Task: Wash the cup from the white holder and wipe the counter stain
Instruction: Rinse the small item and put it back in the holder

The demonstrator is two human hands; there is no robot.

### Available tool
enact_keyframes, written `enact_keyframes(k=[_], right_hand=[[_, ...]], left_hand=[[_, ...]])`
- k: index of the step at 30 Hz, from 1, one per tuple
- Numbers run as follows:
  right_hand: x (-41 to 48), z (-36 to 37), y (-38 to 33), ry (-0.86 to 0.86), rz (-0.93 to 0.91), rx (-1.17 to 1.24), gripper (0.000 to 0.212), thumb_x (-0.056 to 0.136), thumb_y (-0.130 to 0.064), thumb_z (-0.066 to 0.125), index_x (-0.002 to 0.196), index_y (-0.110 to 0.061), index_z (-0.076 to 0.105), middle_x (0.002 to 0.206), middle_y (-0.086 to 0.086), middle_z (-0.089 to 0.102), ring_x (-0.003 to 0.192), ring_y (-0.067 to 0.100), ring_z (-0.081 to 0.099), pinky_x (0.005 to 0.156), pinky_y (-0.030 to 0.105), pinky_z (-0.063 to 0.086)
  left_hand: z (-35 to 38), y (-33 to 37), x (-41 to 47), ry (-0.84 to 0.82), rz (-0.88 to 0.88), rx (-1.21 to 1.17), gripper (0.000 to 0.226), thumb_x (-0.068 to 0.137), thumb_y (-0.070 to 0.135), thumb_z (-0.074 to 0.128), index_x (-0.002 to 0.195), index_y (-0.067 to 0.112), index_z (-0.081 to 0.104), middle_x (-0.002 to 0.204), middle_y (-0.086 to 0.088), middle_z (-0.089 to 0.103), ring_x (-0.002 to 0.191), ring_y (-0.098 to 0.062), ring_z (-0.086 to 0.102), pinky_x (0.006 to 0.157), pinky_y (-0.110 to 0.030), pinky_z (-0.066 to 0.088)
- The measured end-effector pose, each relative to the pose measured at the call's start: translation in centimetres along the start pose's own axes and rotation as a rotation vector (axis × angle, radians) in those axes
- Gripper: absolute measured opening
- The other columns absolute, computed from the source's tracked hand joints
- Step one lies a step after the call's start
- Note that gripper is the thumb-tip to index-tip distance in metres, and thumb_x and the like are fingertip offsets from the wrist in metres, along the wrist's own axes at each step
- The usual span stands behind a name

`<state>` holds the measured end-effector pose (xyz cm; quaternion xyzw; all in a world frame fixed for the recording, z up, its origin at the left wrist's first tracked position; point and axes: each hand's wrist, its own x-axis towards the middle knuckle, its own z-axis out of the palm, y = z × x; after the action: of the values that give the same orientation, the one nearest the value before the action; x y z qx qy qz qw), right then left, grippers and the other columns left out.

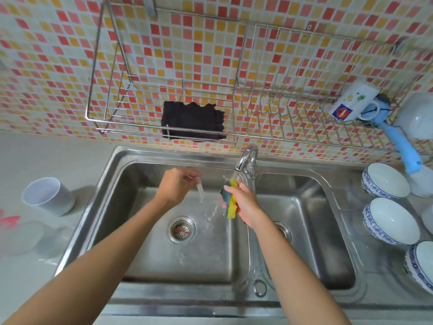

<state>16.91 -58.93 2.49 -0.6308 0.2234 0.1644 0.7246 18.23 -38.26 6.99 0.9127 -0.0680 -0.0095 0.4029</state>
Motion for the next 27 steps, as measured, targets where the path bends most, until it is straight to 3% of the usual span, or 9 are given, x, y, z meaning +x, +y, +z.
enact_keyframes(k=[3, 6, 11, 14, 16, 23, 27], right_hand=[[0.1, 0.8, -0.1, 0.023, -0.046, -0.073, 0.013, 0.094, -0.012, 0.058, 0.103, -0.015, 0.049, 0.093, 0.008, 0.068, 0.068, 0.018, 0.063, 0.054, 0.025, 0.046], [0.6, 1.2, 0.1, 0.049, -0.117, -0.147, 0.005, 0.100, -0.012, 0.047, 0.103, -0.016, 0.048, 0.080, 0.007, 0.061, 0.052, 0.011, 0.049, 0.048, 0.025, 0.038], [0.6, 1.1, 0.6, 0.118, -0.162, -0.364, 0.017, 0.102, -0.017, 0.039, 0.096, -0.014, 0.055, 0.071, -0.002, 0.049, 0.052, 0.010, 0.041, 0.044, 0.017, 0.037], [0.4, 1.1, 1.0, 0.133, -0.181, -0.418, 0.022, 0.101, -0.017, 0.036, 0.101, -0.009, 0.056, 0.076, 0.000, 0.048, 0.063, 0.013, 0.044, 0.053, 0.026, 0.036], [0.4, 1.1, 1.2, 0.133, -0.186, -0.408, 0.023, 0.101, -0.015, 0.035, 0.089, -0.014, 0.054, 0.076, 0.003, 0.047, 0.065, 0.015, 0.042, 0.055, 0.031, 0.034], [1.2, 0.2, 1.1, 0.194, -0.168, -0.424, 0.026, 0.100, -0.018, 0.037, 0.079, -0.021, 0.050, 0.060, 0.001, 0.040, 0.051, 0.014, 0.034, 0.051, 0.028, 0.029], [2.0, -0.4, 0.9, 0.246, -0.154, -0.387, 0.026, 0.101, -0.018, 0.036, 0.081, -0.021, 0.053, 0.062, 0.002, 0.046, 0.050, 0.015, 0.039, 0.049, 0.028, 0.032]], left_hand=[[-2.0, -2.0, -0.6, 0.037, -0.040, 0.041, 0.016, 0.085, 0.015, 0.073, 0.100, 0.013, 0.077, 0.096, -0.003, 0.076, 0.077, -0.011, 0.067, 0.075, -0.017, 0.047], [-3.4, -3.6, -1.1, 0.058, -0.081, 0.052, 0.017, 0.084, 0.014, 0.074, 0.100, 0.012, 0.077, 0.095, -0.005, 0.076, 0.077, -0.011, 0.067, 0.078, -0.018, 0.046], [-4.3, -4.9, -1.8, 0.062, -0.100, 0.075, 0.018, 0.084, 0.014, 0.074, 0.101, 0.010, 0.077, 0.098, -0.008, 0.076, 0.082, -0.014, 0.068, 0.079, -0.018, 0.046], [-4.2, -5.1, -2.1, 0.058, -0.099, 0.102, 0.018, 0.085, 0.016, 0.073, 0.102, 0.011, 0.076, 0.098, -0.008, 0.076, 0.087, -0.014, 0.068, 0.072, -0.011, 0.036], [-4.2, -5.0, -2.2, 0.056, -0.095, 0.097, 0.019, 0.086, 0.016, 0.072, 0.103, 0.011, 0.076, 0.099, -0.008, 0.076, 0.089, -0.017, 0.070, 0.074, -0.014, 0.037], [-4.2, -4.3, -2.1, 0.041, -0.067, 0.095, 0.018, 0.087, 0.017, 0.070, 0.103, 0.010, 0.076, 0.098, -0.007, 0.076, 0.088, -0.016, 0.069, 0.075, -0.018, 0.040], [-3.7, -4.1, -1.8, 0.020, -0.087, 0.095, 0.018, 0.087, 0.018, 0.070, 0.104, 0.011, 0.076, 0.099, -0.006, 0.075, 0.087, -0.015, 0.068, 0.076, -0.019, 0.041]])
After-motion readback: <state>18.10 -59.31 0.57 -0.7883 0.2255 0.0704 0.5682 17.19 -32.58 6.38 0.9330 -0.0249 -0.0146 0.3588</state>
